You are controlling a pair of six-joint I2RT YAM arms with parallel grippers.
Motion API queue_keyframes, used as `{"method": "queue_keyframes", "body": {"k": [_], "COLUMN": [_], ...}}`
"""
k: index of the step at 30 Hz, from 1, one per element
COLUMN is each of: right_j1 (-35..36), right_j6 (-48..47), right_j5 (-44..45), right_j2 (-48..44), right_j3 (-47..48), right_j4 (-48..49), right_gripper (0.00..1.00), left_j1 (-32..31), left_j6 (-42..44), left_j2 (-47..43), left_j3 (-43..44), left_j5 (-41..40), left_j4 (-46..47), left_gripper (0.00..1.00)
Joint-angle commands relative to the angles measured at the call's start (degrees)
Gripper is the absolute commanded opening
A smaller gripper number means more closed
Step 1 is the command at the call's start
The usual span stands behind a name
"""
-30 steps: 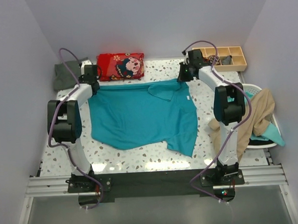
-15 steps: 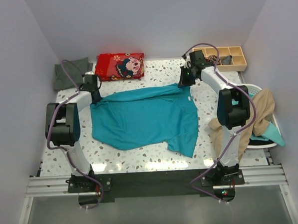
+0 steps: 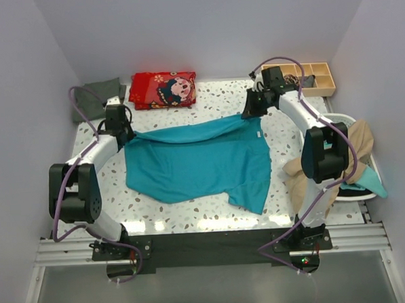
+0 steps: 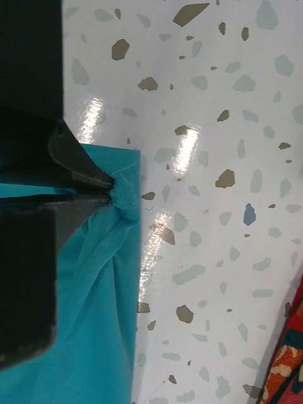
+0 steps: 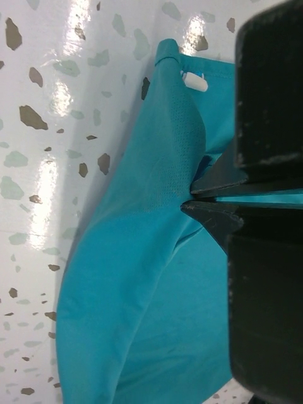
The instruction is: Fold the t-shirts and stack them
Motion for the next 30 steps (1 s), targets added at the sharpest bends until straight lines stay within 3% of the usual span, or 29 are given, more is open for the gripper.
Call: {"method": "queue_keyframes", "body": {"k": [1, 2, 3, 7, 12, 18, 24, 30], "right_j1": [-0.09, -0.09, -0.18, -0.18, -0.18, -0.09, 0.00, 1.40], "right_j6": [-0.32, -0.23, 0.12, -0.41, 0.82, 1.70, 2.58, 3.55], "right_j5": [-4.39, -2.57, -0.72, 4.12, 8.88, 6.95, 2.12, -3.86], "right_j2": [-3.07, -3.16, -3.07, -3.68, -7.90, -6.24, -2.90, -0.62], "right_j3": [2.49, 2.05, 2.04, 0.99, -4.36, -4.37, -6.92, -9.21], "right_j4": [-3.72, -3.81, -3.90, -5.74, -1.72, -3.99, -1.63, 4.79], "right_gripper": [0.06, 0.18, 0.22, 0.25, 0.33, 0.34, 0.34, 0.35], "left_j1": [0.46, 0.46, 0.37, 0.46, 0.46, 0.20, -0.86, -0.95], "left_j6": [-0.48, -0.74, -1.09, -3.55, -4.78, -6.72, -5.93, -5.57], "left_j2": [-0.98, -0.97, -1.15, -3.95, -13.17, -18.63, -16.72, -10.92], "left_j3": [2.34, 2.08, 1.64, -1.44, -8.46, -11.72, -14.62, -13.66], "left_j5": [-0.35, -0.52, -0.61, -2.54, -4.57, 3.49, 11.94, 11.52], "left_j4": [0.78, 0.60, 0.51, -2.63, -2.57, -1.34, 5.95, 12.54], "left_gripper": [0.14, 0.26, 0.31, 0.56, 0.60, 0.60, 0.63, 0.63]}}
